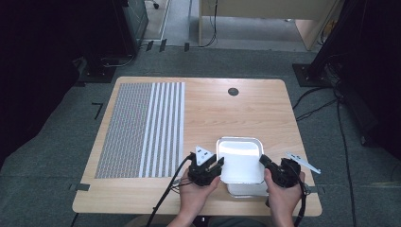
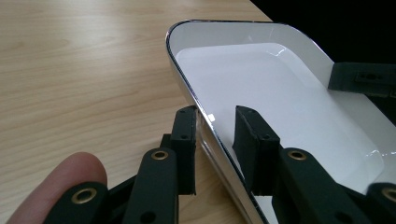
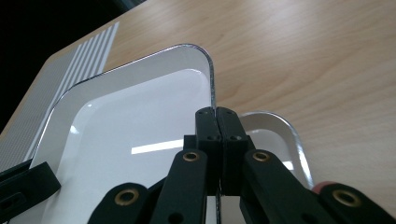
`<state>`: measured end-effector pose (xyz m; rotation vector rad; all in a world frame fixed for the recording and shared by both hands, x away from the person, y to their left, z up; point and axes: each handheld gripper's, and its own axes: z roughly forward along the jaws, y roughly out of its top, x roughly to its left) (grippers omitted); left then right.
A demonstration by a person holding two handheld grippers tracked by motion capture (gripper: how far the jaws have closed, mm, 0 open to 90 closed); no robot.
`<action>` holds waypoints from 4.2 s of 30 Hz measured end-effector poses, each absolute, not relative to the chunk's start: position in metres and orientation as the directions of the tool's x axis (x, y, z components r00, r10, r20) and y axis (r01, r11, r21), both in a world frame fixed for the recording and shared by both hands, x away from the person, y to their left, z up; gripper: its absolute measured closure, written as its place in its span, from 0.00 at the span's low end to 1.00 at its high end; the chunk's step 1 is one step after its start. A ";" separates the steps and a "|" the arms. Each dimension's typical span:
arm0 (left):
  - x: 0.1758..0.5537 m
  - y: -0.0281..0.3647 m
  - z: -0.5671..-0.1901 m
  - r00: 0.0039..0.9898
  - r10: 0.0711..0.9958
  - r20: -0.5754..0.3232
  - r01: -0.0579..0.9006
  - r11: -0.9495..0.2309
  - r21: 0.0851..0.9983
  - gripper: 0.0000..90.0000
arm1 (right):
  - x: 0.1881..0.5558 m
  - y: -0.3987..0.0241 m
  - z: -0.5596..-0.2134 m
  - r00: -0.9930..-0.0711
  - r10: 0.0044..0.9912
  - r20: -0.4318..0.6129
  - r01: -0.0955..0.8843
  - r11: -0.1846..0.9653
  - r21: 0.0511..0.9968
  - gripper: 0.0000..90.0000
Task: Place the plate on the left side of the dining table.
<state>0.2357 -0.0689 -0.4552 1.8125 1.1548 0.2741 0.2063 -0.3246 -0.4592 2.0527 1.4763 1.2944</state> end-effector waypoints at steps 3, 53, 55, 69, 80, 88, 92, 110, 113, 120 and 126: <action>0.243 -0.052 -0.449 0.513 0.810 -0.283 0.596 -0.099 0.797 0.78 | 0.217 -0.306 -0.451 0.045 0.876 0.480 0.599 -0.408 0.689 1.00; 0.342 0.163 -0.454 0.236 0.930 -0.281 0.658 0.060 0.751 0.85 | 0.350 -0.077 -0.463 -0.093 0.874 0.477 0.690 -0.288 0.663 1.00; 0.351 0.167 -0.458 0.228 0.936 -0.269 0.670 0.050 0.741 0.85 | 0.357 -0.071 -0.467 -0.093 0.873 0.478 0.695 -0.287 0.660 1.00; 0.397 0.190 -0.479 0.158 0.951 -0.266 0.702 0.082 0.707 0.92 | 0.396 -0.040 -0.487 -0.076 0.895 0.440 0.707 -0.262 0.656 1.00; 0.420 0.200 -0.493 0.125 0.957 -0.263 0.738 0.088 0.669 0.93 | 0.415 -0.024 -0.500 -0.068 0.911 0.407 0.721 -0.237 0.651 1.00; 0.437 0.208 -0.496 0.112 0.968 -0.223 0.746 0.066 0.663 0.93 | 0.428 -0.008 -0.507 -0.058 0.918 0.393 0.737 -0.227 0.637 0.99; 0.447 0.207 -0.495 0.113 0.973 -0.203 0.751 0.050 0.659 0.92 | 0.433 -0.005 -0.507 -0.044 0.918 0.394 0.736 -0.237 0.635 0.99; 0.439 0.217 -0.485 0.108 0.971 -0.214 0.701 0.079 0.709 0.56 | 0.431 -0.011 -0.501 -0.128 0.934 0.335 0.665 -0.170 0.727 0.67; 0.435 0.219 -0.481 0.111 0.969 -0.223 0.691 0.086 0.718 0.50 | 0.432 -0.015 -0.500 -0.136 0.929 0.345 0.668 -0.171 0.724 0.62; 0.413 0.217 -0.468 0.167 0.954 -0.249 0.667 0.077 0.741 0.39 | 0.422 -0.033 -0.489 -0.210 0.927 0.310 0.673 -0.093 0.734 0.41; 0.393 0.213 -0.462 0.186 0.952 -0.243 0.649 0.066 0.758 0.30 | 0.411 -0.056 -0.480 -0.245 0.926 0.288 0.668 -0.055 0.743 0.36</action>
